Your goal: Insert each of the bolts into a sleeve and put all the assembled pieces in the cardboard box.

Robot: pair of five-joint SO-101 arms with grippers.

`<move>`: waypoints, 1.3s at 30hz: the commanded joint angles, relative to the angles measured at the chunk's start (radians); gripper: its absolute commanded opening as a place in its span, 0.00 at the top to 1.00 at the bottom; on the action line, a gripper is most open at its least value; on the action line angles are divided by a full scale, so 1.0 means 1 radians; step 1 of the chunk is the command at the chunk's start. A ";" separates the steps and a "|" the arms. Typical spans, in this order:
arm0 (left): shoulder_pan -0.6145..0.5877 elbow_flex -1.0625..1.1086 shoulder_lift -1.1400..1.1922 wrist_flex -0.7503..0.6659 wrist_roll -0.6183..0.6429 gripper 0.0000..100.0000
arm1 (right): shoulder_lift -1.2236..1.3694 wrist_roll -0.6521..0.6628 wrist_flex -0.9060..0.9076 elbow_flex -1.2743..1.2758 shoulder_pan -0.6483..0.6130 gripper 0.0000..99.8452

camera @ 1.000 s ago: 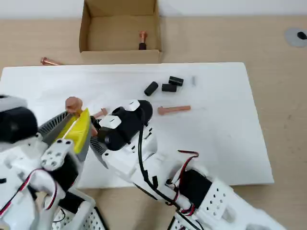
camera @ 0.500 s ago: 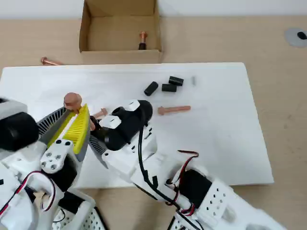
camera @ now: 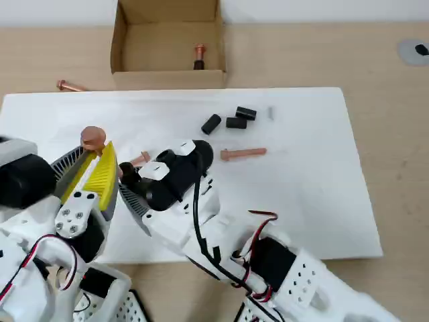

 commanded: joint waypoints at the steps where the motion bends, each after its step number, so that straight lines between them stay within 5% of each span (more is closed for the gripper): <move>1: -0.005 0.018 -0.001 -0.028 -0.002 0.99 | -0.031 -0.003 -0.028 -0.048 -0.018 0.99; 15: -0.003 0.052 -0.001 -0.029 -0.002 0.99 | -0.033 -0.003 -0.029 -0.050 -0.022 0.99; 29: -0.012 0.313 -0.148 -0.264 -0.008 1.00 | -0.033 -0.005 -0.029 -0.051 -0.022 0.99; 39: -0.012 0.209 -0.219 -0.141 -0.025 1.00 | -0.033 -0.005 -0.029 -0.050 -0.021 0.99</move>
